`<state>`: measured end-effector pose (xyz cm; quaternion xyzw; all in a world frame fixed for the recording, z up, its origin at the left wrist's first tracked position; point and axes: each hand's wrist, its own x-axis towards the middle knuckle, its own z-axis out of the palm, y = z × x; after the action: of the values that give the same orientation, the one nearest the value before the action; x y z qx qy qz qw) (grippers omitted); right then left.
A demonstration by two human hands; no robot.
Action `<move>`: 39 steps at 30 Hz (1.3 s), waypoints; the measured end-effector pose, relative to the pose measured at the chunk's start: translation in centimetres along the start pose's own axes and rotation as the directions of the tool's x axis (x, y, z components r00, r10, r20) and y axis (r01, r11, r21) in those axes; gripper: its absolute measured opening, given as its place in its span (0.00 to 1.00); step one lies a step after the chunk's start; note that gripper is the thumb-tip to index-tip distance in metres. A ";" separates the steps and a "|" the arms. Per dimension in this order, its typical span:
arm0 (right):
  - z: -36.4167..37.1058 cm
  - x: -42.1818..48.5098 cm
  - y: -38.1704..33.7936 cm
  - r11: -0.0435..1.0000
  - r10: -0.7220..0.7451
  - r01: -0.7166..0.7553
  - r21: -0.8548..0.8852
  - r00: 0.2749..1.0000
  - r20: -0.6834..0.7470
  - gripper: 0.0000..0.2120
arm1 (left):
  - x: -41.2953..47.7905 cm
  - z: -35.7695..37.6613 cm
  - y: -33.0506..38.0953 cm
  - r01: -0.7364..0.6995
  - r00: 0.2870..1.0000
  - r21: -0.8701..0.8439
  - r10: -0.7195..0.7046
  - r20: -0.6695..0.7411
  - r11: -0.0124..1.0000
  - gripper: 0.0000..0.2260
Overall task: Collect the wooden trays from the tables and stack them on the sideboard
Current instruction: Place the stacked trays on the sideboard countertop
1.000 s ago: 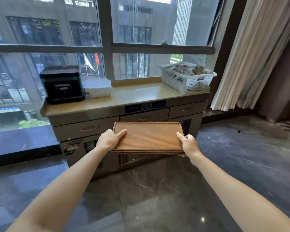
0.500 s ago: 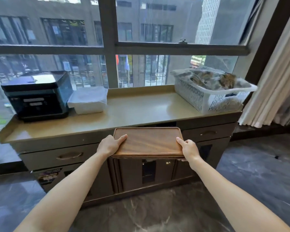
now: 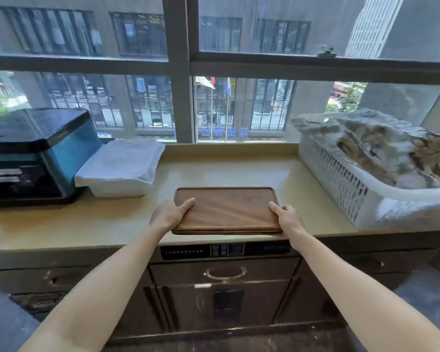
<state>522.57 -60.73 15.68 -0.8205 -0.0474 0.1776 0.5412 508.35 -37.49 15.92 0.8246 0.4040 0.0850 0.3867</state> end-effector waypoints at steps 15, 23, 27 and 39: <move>8.4 23.2 -6.6 0.987 0.092 -0.093 -0.131 0.996 -0.018 0.15 | 27.1 3.2 2.6 0.047 0.997 -0.049 -0.044 0.063 0.998 0.39; 10.4 30.8 -7.9 0.971 0.140 -0.130 -0.198 0.989 0.039 0.16 | 32.8 4.8 3.6 0.116 0.991 0.036 -0.118 0.064 0.993 0.32; 11.3 33.9 -7.9 0.964 0.135 -0.116 -0.238 0.989 0.065 0.17 | 35.3 5.6 3.7 0.132 0.989 0.073 -0.137 0.062 0.988 0.30; 12.7 40.5 -7.2 0.844 0.045 0.020 -0.536 0.993 0.108 0.24 | 40.9 7.6 4.6 0.134 0.986 0.292 -0.158 0.059 0.947 0.30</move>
<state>556.83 -35.77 7.97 -0.9274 -0.1212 0.2084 0.2859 541.47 -13.58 6.88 0.8425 0.4560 -0.0370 0.2844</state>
